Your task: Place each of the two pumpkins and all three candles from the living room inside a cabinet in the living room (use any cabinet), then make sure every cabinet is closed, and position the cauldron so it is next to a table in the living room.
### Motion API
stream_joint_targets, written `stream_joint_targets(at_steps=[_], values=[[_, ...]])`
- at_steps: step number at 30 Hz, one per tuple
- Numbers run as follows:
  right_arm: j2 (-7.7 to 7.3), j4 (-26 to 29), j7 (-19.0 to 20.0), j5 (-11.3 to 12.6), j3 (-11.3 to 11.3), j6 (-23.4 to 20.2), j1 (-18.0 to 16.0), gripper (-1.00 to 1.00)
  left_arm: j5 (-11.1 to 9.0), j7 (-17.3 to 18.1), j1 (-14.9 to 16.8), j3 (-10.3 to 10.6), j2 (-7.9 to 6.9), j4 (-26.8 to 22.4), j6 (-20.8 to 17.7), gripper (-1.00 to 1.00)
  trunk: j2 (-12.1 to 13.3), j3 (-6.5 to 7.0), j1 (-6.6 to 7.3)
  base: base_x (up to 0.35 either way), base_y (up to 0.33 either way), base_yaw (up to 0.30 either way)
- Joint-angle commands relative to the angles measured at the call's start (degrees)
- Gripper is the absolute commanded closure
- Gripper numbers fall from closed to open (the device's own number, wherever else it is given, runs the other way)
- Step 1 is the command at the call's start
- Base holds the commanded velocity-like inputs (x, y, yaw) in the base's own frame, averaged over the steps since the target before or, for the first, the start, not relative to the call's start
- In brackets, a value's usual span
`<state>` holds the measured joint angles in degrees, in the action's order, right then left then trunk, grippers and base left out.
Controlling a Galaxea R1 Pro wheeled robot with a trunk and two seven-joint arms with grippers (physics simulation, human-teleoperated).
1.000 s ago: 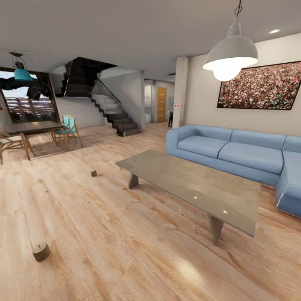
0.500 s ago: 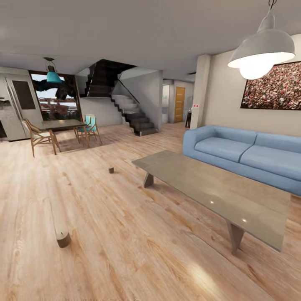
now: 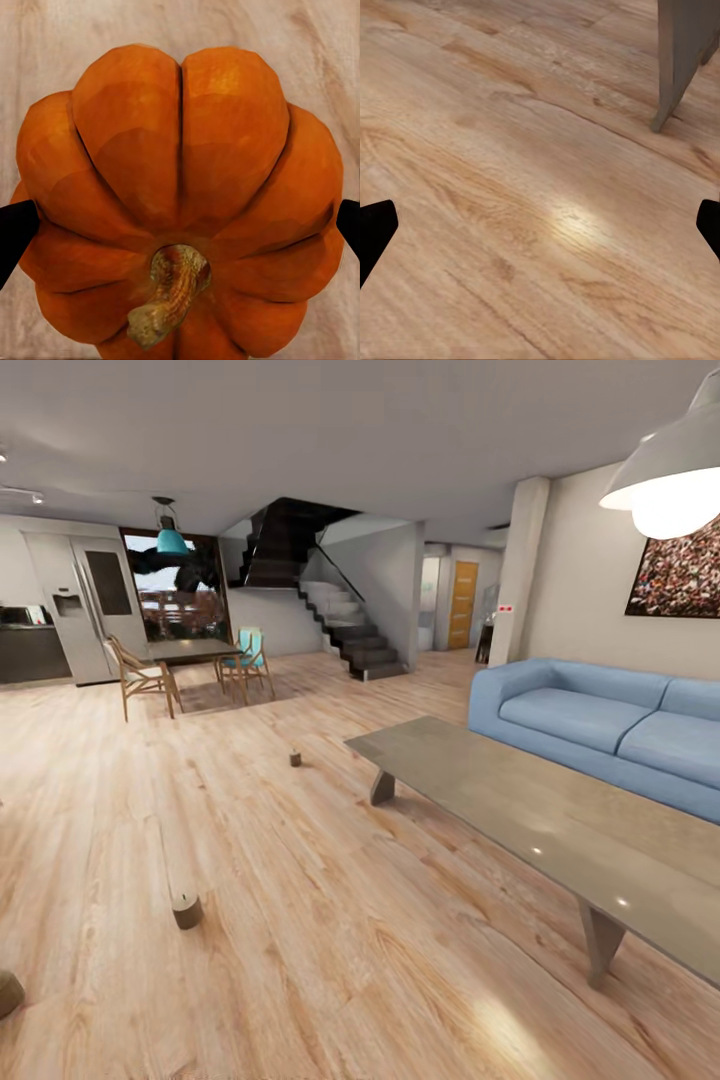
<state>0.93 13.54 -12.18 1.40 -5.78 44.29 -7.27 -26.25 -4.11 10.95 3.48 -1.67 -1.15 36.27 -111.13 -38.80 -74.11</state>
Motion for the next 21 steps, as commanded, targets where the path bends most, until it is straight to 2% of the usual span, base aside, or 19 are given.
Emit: stream_joint_targets(at_steps=[1,8,21], values=[[0.03,0.0,0.1,0.1,-0.2,0.2,0.0,-1.00,0.1,-0.5,0.0,0.4,0.00,0.0,0.1,1.00,0.0,-0.13,0.01,0.000,0.000,0.178],[0.04,0.0,0.1,0.1,-0.2,0.2,0.0,-1.00,0.1,-0.5,0.0,0.4,0.00,0.0,0.1,1.00,0.0,-0.50,0.01,0.000,0.000,0.144],[0.12,-0.1,0.1,0.1,-0.2,-0.2,0.0,-1.00,0.1,-0.5,0.0,0.4,0.00,0.0,0.0,1.00,0.0,-1.26,0.01,0.000,0.000,0.013]])
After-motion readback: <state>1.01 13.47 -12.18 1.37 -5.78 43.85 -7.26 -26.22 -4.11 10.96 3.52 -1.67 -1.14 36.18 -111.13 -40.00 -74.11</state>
